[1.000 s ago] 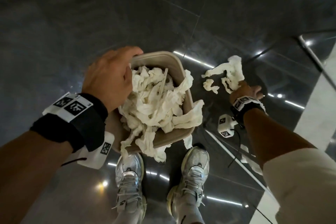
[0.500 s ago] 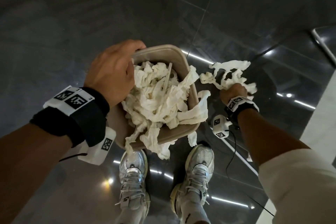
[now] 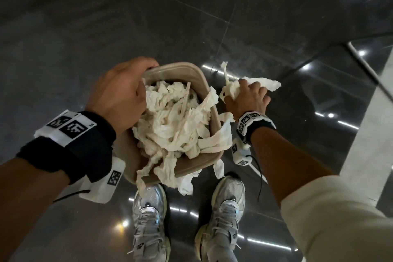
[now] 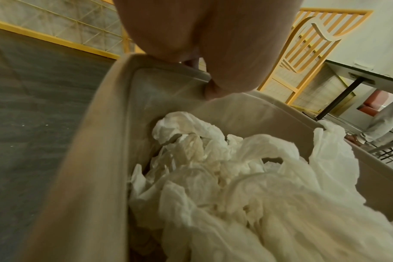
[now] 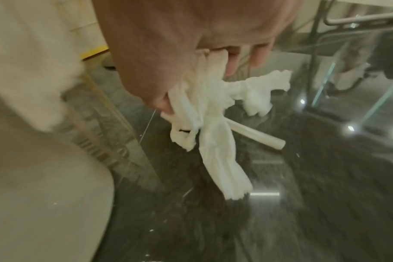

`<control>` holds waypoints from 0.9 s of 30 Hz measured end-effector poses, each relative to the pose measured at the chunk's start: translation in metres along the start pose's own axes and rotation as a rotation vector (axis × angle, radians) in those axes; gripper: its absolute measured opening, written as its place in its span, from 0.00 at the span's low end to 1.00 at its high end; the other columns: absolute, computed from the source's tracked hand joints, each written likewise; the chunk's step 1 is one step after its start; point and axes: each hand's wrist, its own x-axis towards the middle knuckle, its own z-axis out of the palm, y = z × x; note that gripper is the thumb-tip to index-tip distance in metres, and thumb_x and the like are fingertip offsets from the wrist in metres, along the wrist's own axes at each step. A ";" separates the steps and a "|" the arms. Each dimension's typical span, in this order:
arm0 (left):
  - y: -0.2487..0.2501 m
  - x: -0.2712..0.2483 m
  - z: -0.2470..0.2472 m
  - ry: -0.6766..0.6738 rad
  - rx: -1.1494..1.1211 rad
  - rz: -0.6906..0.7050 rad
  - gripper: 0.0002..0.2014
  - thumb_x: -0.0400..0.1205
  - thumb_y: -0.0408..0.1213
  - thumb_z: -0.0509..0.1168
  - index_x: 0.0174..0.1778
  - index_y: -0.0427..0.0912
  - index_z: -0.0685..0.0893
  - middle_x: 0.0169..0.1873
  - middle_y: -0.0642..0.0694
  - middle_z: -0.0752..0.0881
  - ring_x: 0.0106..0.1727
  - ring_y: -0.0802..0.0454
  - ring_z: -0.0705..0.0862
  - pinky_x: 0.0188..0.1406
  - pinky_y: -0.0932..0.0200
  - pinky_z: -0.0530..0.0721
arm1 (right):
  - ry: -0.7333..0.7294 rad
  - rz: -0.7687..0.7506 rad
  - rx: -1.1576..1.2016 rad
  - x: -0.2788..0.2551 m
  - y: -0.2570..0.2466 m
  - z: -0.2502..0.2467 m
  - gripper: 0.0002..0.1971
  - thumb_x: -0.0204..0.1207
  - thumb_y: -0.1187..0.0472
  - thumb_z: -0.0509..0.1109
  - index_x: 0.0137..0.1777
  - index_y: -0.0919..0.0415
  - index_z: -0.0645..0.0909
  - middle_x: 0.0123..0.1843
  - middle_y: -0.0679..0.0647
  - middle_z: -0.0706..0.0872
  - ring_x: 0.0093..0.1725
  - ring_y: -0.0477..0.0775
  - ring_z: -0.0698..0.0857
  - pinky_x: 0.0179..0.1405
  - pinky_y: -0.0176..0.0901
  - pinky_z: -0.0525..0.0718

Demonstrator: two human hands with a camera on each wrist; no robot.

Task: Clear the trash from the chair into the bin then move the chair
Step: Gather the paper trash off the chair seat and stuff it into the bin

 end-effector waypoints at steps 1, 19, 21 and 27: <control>-0.002 0.001 0.001 -0.004 0.012 0.006 0.20 0.85 0.29 0.56 0.69 0.55 0.76 0.59 0.49 0.85 0.57 0.50 0.80 0.53 0.54 0.75 | -0.018 -0.020 -0.077 0.010 -0.002 0.002 0.34 0.71 0.34 0.70 0.76 0.41 0.69 0.79 0.60 0.67 0.78 0.69 0.66 0.74 0.74 0.67; 0.002 -0.009 -0.002 0.038 -0.047 -0.001 0.22 0.83 0.27 0.56 0.70 0.51 0.79 0.60 0.44 0.87 0.59 0.45 0.84 0.57 0.56 0.79 | -0.309 0.154 0.238 -0.056 0.017 0.026 0.15 0.82 0.56 0.70 0.63 0.65 0.82 0.60 0.64 0.89 0.62 0.68 0.87 0.55 0.53 0.85; 0.003 -0.012 -0.003 0.046 -0.042 -0.021 0.22 0.82 0.26 0.55 0.69 0.50 0.79 0.59 0.42 0.87 0.58 0.42 0.85 0.56 0.52 0.81 | -0.372 0.137 0.195 -0.082 0.015 0.029 0.15 0.83 0.55 0.67 0.64 0.62 0.83 0.62 0.62 0.89 0.63 0.68 0.87 0.55 0.52 0.84; 0.005 -0.031 0.000 0.061 0.018 -0.068 0.23 0.81 0.28 0.53 0.72 0.47 0.77 0.65 0.37 0.84 0.65 0.35 0.81 0.61 0.45 0.78 | -0.407 0.124 0.067 -0.134 0.002 0.089 0.23 0.81 0.52 0.66 0.74 0.61 0.76 0.75 0.64 0.79 0.76 0.70 0.75 0.75 0.61 0.74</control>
